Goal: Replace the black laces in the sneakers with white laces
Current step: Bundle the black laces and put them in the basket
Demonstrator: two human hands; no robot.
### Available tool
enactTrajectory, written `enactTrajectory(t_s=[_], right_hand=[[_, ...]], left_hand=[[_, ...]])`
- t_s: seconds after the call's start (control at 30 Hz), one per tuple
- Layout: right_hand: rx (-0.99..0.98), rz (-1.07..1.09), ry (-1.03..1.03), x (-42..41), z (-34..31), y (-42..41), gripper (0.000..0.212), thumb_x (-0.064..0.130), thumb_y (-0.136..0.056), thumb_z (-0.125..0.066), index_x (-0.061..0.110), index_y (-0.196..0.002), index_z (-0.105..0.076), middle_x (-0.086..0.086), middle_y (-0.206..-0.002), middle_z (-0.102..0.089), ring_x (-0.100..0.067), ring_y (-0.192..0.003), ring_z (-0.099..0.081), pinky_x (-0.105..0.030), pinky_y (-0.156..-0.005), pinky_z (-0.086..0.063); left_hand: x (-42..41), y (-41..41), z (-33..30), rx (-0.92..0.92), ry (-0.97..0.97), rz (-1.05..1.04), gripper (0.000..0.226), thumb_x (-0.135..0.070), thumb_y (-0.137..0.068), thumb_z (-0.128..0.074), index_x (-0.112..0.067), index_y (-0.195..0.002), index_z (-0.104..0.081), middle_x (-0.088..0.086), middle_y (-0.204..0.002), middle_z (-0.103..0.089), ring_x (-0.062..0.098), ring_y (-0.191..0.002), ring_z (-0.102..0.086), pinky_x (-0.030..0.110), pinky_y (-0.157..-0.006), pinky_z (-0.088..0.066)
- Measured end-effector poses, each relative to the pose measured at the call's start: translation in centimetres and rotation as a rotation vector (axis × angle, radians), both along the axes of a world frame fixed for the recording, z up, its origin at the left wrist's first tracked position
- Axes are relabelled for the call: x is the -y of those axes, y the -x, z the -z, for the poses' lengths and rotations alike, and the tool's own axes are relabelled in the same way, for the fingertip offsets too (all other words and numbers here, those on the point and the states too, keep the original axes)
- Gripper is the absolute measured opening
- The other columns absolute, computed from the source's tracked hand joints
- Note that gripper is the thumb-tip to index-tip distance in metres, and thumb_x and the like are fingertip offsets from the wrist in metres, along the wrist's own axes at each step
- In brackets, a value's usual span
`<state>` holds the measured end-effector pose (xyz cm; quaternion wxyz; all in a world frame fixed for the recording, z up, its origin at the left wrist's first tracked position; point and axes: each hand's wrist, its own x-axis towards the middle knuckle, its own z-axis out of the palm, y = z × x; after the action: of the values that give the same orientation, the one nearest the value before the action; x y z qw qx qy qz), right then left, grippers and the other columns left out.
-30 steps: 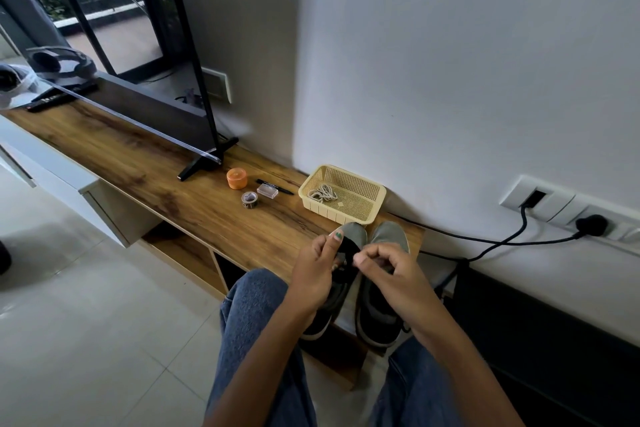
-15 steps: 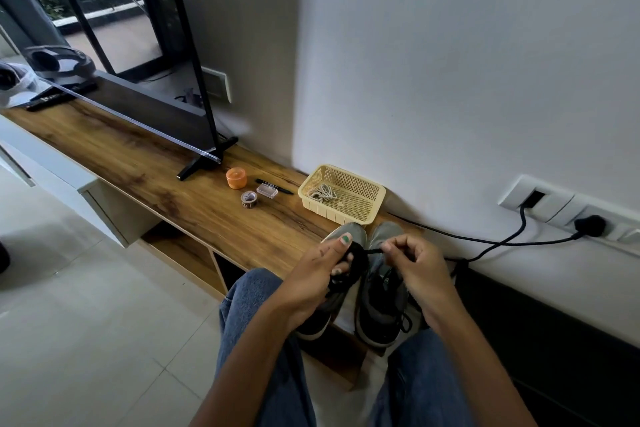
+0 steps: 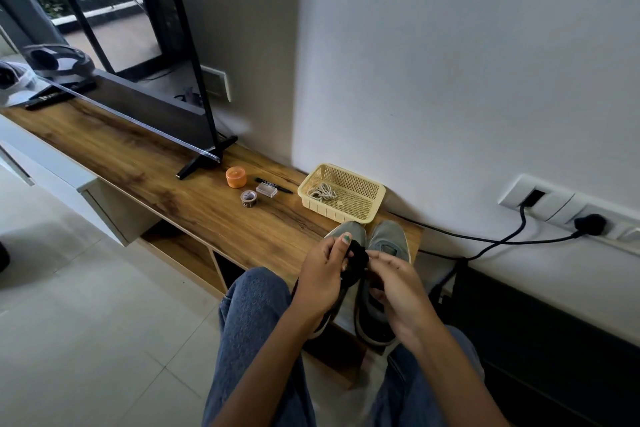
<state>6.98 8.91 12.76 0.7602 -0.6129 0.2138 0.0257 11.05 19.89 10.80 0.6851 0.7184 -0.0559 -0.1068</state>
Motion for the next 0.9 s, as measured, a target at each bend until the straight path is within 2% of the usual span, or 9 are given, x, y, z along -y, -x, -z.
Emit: enactTrajectory(t_s=[0.1,0.23,0.33,0.4,0.47,0.57,0.67,0.77,0.9], right_hand=[[-0.019,0.005,-0.014,0.1,-0.2,0.1,0.023,0.021,-0.094,-0.051,0.013,-0.089,-0.071,0.001,-0.088,-0.071,-0.007,-0.08,-0.062,-0.025,-0.071,-0.041],[0.046,-0.04,0.053,0.0,-0.2,0.5,0.015,0.015,-0.093,-0.058,0.005,-0.09,-0.068,0.002,-0.077,-0.07,0.002,-0.067,-0.064,-0.011,-0.055,-0.045],[0.051,-0.064,0.068,0.1,-0.2,0.5,0.013,0.01,-0.093,-0.056,0.005,-0.091,-0.068,0.002,-0.079,-0.07,0.005,-0.064,-0.063,-0.007,-0.052,-0.043],[0.018,-0.072,0.003,0.1,-0.4,0.4,0.014,0.011,-0.094,-0.055,0.007,-0.091,-0.068,0.001,-0.082,-0.071,0.002,-0.068,-0.065,-0.009,-0.056,-0.046],[-0.061,-0.085,-0.16,0.2,-0.4,0.1,0.015,0.014,-0.094,-0.055,0.008,-0.091,-0.068,-0.004,-0.089,-0.071,-0.009,-0.076,-0.066,-0.02,-0.066,-0.047],[-0.173,-0.12,-0.331,0.6,-0.1,-0.1,0.015,0.02,-0.095,-0.052,0.016,-0.091,-0.065,-0.001,-0.084,-0.067,-0.011,-0.069,-0.06,-0.025,-0.064,-0.038],[-0.207,-0.137,-0.414,0.9,0.2,0.0,0.011,0.022,-0.088,-0.054,0.019,-0.092,-0.064,0.0,-0.088,-0.066,-0.012,-0.075,-0.056,-0.027,-0.066,-0.037],[-0.188,-0.14,-0.401,0.8,0.6,0.1,0.011,0.012,-0.085,-0.055,0.018,-0.086,-0.065,0.001,-0.086,-0.066,-0.011,-0.074,-0.055,-0.027,-0.067,-0.036],[-0.043,-0.057,-0.255,0.0,0.4,0.2,0.012,-0.005,-0.087,-0.057,0.005,-0.09,-0.063,-0.004,-0.075,-0.067,-0.009,-0.063,-0.063,-0.019,-0.053,-0.045]], left_hand=[[0.0,-0.3,0.3,0.058,-0.075,-0.012,0.035,-0.03,-0.101,-0.044,-0.016,-0.07,-0.051,-0.004,-0.06,-0.046,0.008,-0.056,-0.042,0.025,-0.056,-0.035],[0.0,-0.2,0.6,0.077,-0.093,0.036,0.035,-0.03,-0.101,-0.044,-0.012,-0.071,-0.05,-0.002,-0.062,-0.045,0.009,-0.058,-0.041,0.025,-0.057,-0.035],[-0.2,-0.4,0.9,0.07,-0.121,0.004,0.036,-0.031,-0.101,-0.043,-0.015,-0.069,-0.05,-0.004,-0.062,-0.047,0.008,-0.059,-0.043,0.024,-0.058,-0.035],[-0.2,-0.4,1.0,0.091,-0.153,-0.02,0.036,-0.031,-0.101,-0.043,-0.019,-0.068,-0.049,-0.007,-0.062,-0.048,0.005,-0.058,-0.043,0.022,-0.057,-0.035],[0.0,-0.3,1.1,0.115,-0.168,-0.04,0.036,-0.031,-0.102,-0.042,-0.02,-0.068,-0.05,-0.009,-0.062,-0.049,0.002,-0.057,-0.043,0.021,-0.056,-0.035],[0.2,-0.3,1.3,0.127,-0.177,-0.054,0.036,-0.031,-0.102,-0.042,-0.02,-0.069,-0.051,-0.009,-0.063,-0.05,0.0,-0.056,-0.043,0.019,-0.055,-0.035],[0.3,-0.4,1.2,0.113,-0.143,-0.03,0.036,-0.03,-0.102,-0.041,-0.019,-0.069,-0.052,-0.009,-0.064,-0.051,-0.003,-0.056,-0.044,0.015,-0.054,-0.035],[0.2,-0.3,1.1,0.083,-0.14,-0.003,0.039,-0.031,-0.102,-0.04,-0.015,-0.069,-0.052,-0.006,-0.064,-0.05,0.001,-0.058,-0.046,0.016,-0.056,-0.036],[0.3,-0.3,1.5,0.046,-0.121,0.029,0.042,-0.034,-0.101,-0.042,-0.006,-0.072,-0.056,0.002,-0.067,-0.052,0.012,-0.066,-0.048,0.03,-0.064,-0.039]])
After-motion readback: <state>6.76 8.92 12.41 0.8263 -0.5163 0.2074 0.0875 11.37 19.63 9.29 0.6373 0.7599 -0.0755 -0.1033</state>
